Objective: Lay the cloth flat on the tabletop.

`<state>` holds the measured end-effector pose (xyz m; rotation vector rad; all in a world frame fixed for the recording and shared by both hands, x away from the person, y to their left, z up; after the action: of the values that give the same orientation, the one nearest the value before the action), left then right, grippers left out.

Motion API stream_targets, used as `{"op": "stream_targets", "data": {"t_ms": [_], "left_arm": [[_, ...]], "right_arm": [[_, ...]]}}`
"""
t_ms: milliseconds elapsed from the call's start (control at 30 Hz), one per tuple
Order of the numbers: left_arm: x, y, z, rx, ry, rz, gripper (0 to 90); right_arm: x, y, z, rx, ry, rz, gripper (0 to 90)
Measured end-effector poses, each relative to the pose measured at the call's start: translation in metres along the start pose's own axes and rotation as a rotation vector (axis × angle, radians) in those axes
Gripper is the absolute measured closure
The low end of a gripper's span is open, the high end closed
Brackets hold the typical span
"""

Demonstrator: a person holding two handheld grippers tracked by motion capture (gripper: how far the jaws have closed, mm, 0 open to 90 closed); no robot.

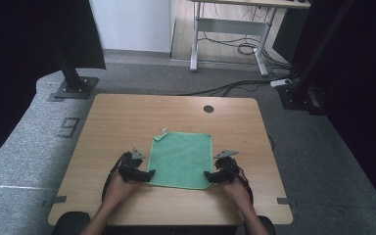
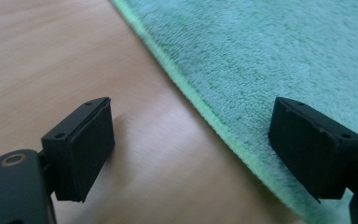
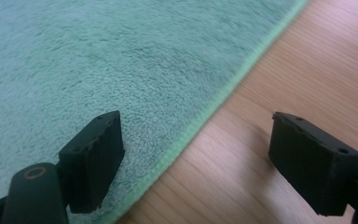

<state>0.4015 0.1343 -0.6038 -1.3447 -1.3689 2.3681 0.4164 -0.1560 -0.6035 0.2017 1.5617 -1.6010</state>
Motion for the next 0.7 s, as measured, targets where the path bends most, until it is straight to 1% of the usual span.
{"op": "stream_targets", "data": {"t_ms": [33, 67, 100, 133, 167, 200, 233, 267, 333, 367, 400, 433, 467, 500, 567, 633, 700], "left_arm": [[0.001, 0.001, 0.007, 0.015, 0.015, -0.005, 14.3], [0.0, 0.002, 0.009, 0.028, 0.015, -0.003, 14.2], [-0.002, 0.002, 0.008, 0.035, 0.013, 0.003, 14.1], [-0.004, 0.002, 0.005, 0.028, 0.007, 0.014, 14.0], [-0.004, 0.002, 0.005, 0.028, 0.007, 0.014, 14.1], [-0.012, 0.0, -0.003, 0.021, -0.001, 0.036, 14.0], [-0.012, 0.0, -0.003, 0.021, -0.001, 0.036, 14.1], [-0.019, -0.002, -0.01, 0.006, 0.002, 0.052, 14.1], [-0.027, -0.001, -0.018, -0.005, 0.01, 0.072, 14.1], [-0.027, -0.001, -0.018, -0.005, 0.01, 0.072, 14.1], [-0.034, 0.002, -0.026, -0.024, 0.021, 0.077, 14.1], [-0.039, 0.004, -0.03, -0.035, 0.028, 0.076, 14.1], [-0.039, 0.004, -0.03, -0.035, 0.028, 0.076, 14.1], [-0.049, 0.009, -0.04, -0.049, 0.031, 0.085, 14.1], [-0.058, 0.013, -0.045, -0.051, 0.033, 0.093, 14.1], [-0.068, 0.019, -0.052, -0.06, 0.038, 0.092, 14.2], [-0.074, 0.025, -0.057, -0.064, 0.036, 0.091, 14.2]], "right_arm": [[0.004, -0.002, 0.004, 0.006, 0.01, 0.002, 17.6], [0.005, -0.002, 0.005, 0.005, 0.014, 0.003, 17.6], [0.006, -0.002, 0.005, 0.005, 0.021, 0.004, 17.5], [0.006, -0.002, 0.005, 0.004, 0.031, 0.009, 16.9], [0.006, -0.002, 0.005, 0.004, 0.031, 0.009, 16.9], [0.006, -0.002, 0.005, 0.004, 0.034, 0.012, 16.9], [0.006, -0.002, 0.005, 0.004, 0.033, 0.014, 16.8], [0.007, -0.002, 0.006, 0.004, 0.034, 0.016, 16.5], [0.007, -0.002, 0.006, 0.003, 0.034, 0.023, 16.0], [0.007, -0.001, 0.006, 0.001, 0.035, 0.027, 15.7], [0.007, -0.001, 0.006, 0.0, 0.035, 0.032, 15.6], [0.007, -0.001, 0.006, -0.001, 0.037, 0.036, 15.5], [0.007, -0.001, 0.006, -0.001, 0.037, 0.036, 15.5], [0.007, -0.001, 0.006, -0.002, 0.038, 0.039, 15.5], [0.008, -0.001, 0.006, -0.002, 0.039, 0.042, 15.5], [0.008, -0.001, 0.006, -0.004, 0.038, 0.045, 15.5], [0.008, -0.001, 0.006, -0.004, 0.038, 0.046, 15.5]]}}
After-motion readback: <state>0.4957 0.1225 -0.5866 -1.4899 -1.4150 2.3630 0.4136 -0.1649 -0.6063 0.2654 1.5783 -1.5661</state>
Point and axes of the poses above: each handheld gripper's, and its own axes: y roughly forward along the jaws, x roughly out of its underside, z roughly to its right, the point moved 8 cm from there along y, roughly forward along the jaws, and after that the axes turned 15 degrees about x, right-handed, at the moved point
